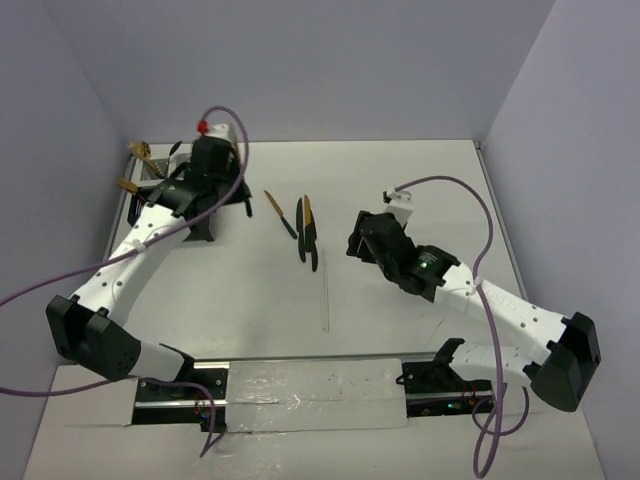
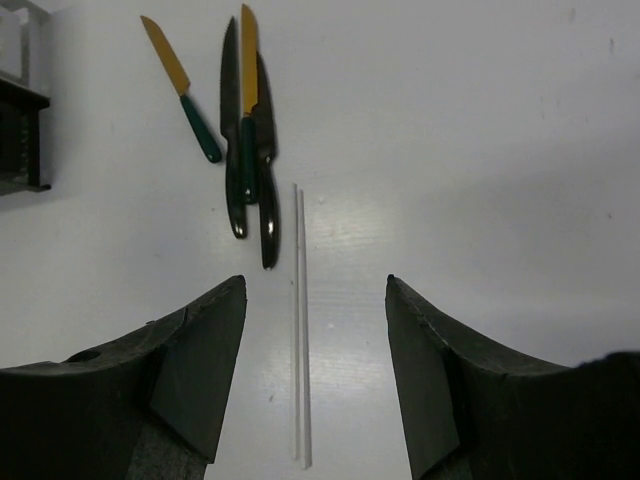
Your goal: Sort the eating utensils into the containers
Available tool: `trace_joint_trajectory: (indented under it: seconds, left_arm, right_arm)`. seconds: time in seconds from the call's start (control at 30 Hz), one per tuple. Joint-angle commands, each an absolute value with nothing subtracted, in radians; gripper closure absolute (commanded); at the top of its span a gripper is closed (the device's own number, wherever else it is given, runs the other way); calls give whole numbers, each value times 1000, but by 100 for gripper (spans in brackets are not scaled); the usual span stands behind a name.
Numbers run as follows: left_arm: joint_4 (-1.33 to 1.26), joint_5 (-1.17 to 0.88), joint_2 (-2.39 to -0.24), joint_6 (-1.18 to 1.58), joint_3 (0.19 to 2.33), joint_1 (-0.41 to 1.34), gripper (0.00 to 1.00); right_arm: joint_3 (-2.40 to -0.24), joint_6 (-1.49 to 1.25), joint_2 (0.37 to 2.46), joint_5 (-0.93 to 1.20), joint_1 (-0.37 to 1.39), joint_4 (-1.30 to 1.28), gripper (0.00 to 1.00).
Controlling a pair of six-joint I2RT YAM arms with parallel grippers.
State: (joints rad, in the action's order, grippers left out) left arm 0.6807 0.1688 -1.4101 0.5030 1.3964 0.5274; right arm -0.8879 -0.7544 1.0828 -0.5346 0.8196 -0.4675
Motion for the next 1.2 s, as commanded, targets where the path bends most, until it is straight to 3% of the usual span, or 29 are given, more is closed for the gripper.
trace_joint_trajectory:
  seconds: [0.0, 0.13, 0.27, 0.43, 0.7, 1.17]
  left_arm:
    - [495, 299, -1391, 379, 1462, 349, 100]
    - [278, 347, -1379, 324, 1408, 169, 100]
    - [-18, 416, -1327, 258, 1205, 30, 100]
    - [-342, 267, -1321, 216, 1025, -124, 100]
    - [-489, 114, -1442, 175, 999, -215, 100]
    - [-267, -55, -1489, 270, 1183, -227, 100]
  right_arm:
    - [-960, -629, 1123, -430, 775, -307, 35]
    - [-1006, -592, 1199, -388, 732, -258, 35]
    - [-1035, -552, 1235, -380, 712, -229, 35]
    - [-1040, -538, 1256, -350, 674, -178, 35]
    - [-1031, -552, 1281, -334, 649, -169, 35]
    - [-988, -552, 1287, -322, 617, -150, 35]
